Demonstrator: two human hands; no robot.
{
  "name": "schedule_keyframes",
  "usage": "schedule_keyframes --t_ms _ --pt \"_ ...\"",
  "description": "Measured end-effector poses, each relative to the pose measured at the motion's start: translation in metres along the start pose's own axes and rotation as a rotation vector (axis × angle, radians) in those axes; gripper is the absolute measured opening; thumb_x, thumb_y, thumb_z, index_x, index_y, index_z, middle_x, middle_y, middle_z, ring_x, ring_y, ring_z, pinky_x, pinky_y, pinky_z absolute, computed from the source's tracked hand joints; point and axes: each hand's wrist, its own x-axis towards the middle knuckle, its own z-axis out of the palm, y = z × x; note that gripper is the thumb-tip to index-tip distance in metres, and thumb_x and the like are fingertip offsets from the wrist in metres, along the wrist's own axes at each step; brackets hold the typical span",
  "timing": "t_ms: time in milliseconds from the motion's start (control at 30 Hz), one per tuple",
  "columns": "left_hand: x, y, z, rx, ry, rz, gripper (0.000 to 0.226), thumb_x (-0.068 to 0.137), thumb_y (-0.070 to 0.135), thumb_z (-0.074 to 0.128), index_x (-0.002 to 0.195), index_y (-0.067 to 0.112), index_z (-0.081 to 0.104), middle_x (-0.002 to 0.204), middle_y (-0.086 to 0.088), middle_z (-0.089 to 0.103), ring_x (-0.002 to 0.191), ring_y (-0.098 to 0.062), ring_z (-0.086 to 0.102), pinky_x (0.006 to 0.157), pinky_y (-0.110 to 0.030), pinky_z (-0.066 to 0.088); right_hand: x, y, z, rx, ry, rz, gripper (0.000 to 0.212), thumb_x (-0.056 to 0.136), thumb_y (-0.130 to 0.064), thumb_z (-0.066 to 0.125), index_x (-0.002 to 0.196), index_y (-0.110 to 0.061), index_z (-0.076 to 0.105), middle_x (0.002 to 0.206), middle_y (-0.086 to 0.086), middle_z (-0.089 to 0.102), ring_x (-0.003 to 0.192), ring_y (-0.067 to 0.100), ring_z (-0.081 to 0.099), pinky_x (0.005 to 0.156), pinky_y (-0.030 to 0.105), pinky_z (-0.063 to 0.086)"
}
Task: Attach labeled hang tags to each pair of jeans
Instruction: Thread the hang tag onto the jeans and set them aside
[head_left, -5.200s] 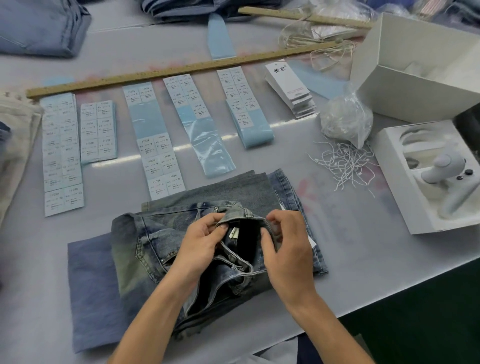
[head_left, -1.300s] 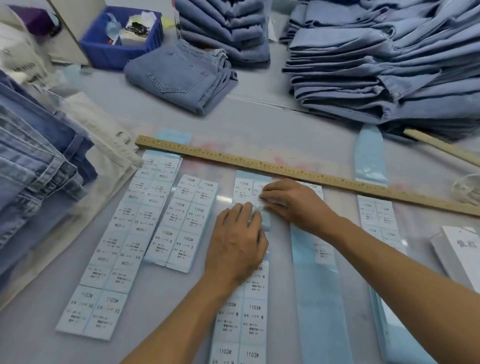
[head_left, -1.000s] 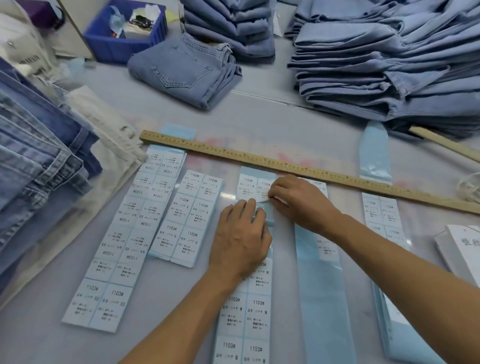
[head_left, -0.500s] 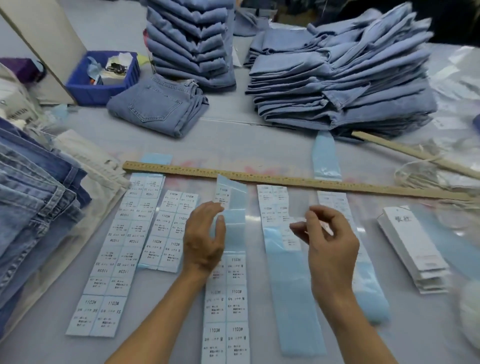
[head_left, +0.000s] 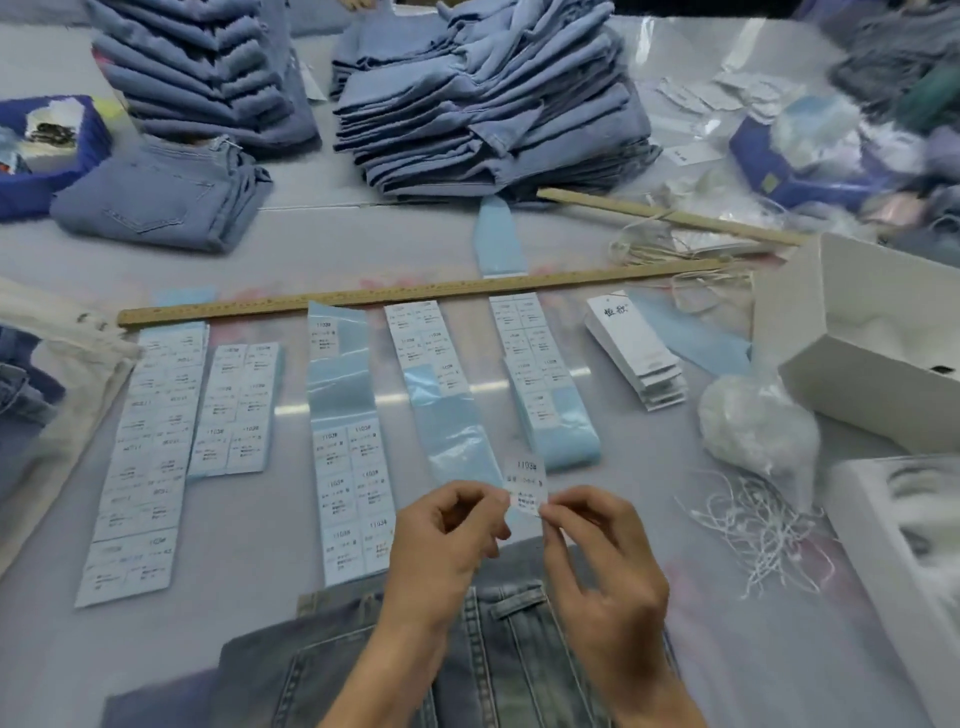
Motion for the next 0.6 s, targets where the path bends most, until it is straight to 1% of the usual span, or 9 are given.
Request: schedule_keyframes --t_ms 100,200,233,300,400,467,500,533,600 --pt "-0.010 -0.007 0.008 0.007 -0.042 -0.036 0.016 0.090 0.015 0.071 0.075 0.016 0.076 0.067 -0.011 0.065 0.051 -0.013 0.048 0.051 -0.023 0.041 -0.016 0.003 -0.018 0.012 -0.018 -0.023 0.012 0.089 0.003 0.067 0.097 0.006 0.075 0.107 0.012 0.063 0.103 0.013 0.064 0.088 0.025 0.054" --pt "-0.017 -0.019 0.018 0.042 -0.047 -0.040 0.019 0.088 0.005 0.072 0.071 0.012 0.074 0.055 -0.006 0.060 0.049 -0.013 0.051 0.053 -0.022 0.047 -0.030 0.004 -0.034 0.030 -0.030 -0.026 0.015 0.093 -0.004 0.065 0.098 0.005 0.075 0.108 0.011 0.064 0.105 0.014 0.065 0.090 0.025 0.053" --pt "-0.019 -0.023 0.021 0.065 -0.043 -0.030 0.019 0.087 0.003 0.071 0.070 0.011 0.073 0.052 -0.003 0.058 0.048 -0.011 0.051 0.054 -0.021 0.047 -0.034 0.005 -0.039 0.053 -0.034 0.000 0.014 0.093 -0.004 0.065 0.099 0.004 0.075 0.109 0.010 0.064 0.105 0.015 0.065 0.090 0.026 0.054" --pt "-0.022 -0.031 0.027 0.115 -0.019 -0.003 0.015 0.088 0.002 0.070 0.074 0.007 0.072 0.052 0.000 0.058 0.046 -0.008 0.049 0.050 -0.017 0.043 -0.042 0.007 -0.053 0.100 -0.025 0.099 0.014 0.092 -0.002 0.066 0.102 -0.001 0.076 0.112 0.007 0.065 0.107 0.017 0.067 0.090 0.028 0.054" --pt "-0.025 -0.043 0.032 0.095 0.026 -0.018 0.009 0.091 0.000 0.069 0.081 0.001 0.072 0.054 0.000 0.058 0.045 -0.007 0.049 0.045 -0.014 0.040 -0.053 0.014 -0.075 0.076 0.041 0.254 0.019 0.089 0.000 0.065 0.104 -0.007 0.076 0.111 0.003 0.066 0.107 0.018 0.067 0.090 0.029 0.054" --pt "-0.029 -0.050 0.036 0.085 0.021 -0.038 0.012 0.091 0.000 0.069 0.080 0.004 0.072 0.055 0.000 0.059 0.046 -0.006 0.049 0.045 -0.015 0.040 -0.059 0.019 -0.088 0.072 0.083 0.412 0.019 0.092 0.001 0.066 0.100 -0.013 0.076 0.104 -0.001 0.068 0.100 0.016 0.068 0.085 0.029 0.056" --pt "-0.032 -0.053 0.040 0.098 0.010 -0.037 0.016 0.090 0.000 0.070 0.077 0.008 0.073 0.056 0.000 0.060 0.047 -0.006 0.049 0.045 -0.014 0.040 -0.061 0.021 -0.094 0.125 0.096 0.540 0.022 0.093 0.001 0.067 0.097 -0.019 0.077 0.098 -0.003 0.070 0.094 0.015 0.069 0.081 0.027 0.057" --pt "-0.035 -0.055 0.044 0.120 -0.009 -0.030 0.019 0.090 0.001 0.071 0.074 0.011 0.073 0.057 0.000 0.060 0.048 -0.006 0.050 0.046 -0.014 0.040 -0.062 0.023 -0.098 0.219 0.097 0.693 0.025 0.092 -0.001 0.069 0.094 -0.024 0.077 0.092 -0.002 0.072 0.088 0.015 0.070 0.077 0.026 0.058" --pt "-0.043 -0.060 0.054 0.165 -0.071 -0.010 0.022 0.089 0.002 0.072 0.073 0.017 0.074 0.061 -0.002 0.064 0.053 -0.006 0.053 0.049 -0.014 0.041 -0.062 0.025 -0.102 0.427 0.057 0.953 0.018 0.089 -0.005 0.072 0.092 -0.023 0.077 0.086 0.003 0.075 0.081 0.018 0.070 0.071 0.023 0.057"
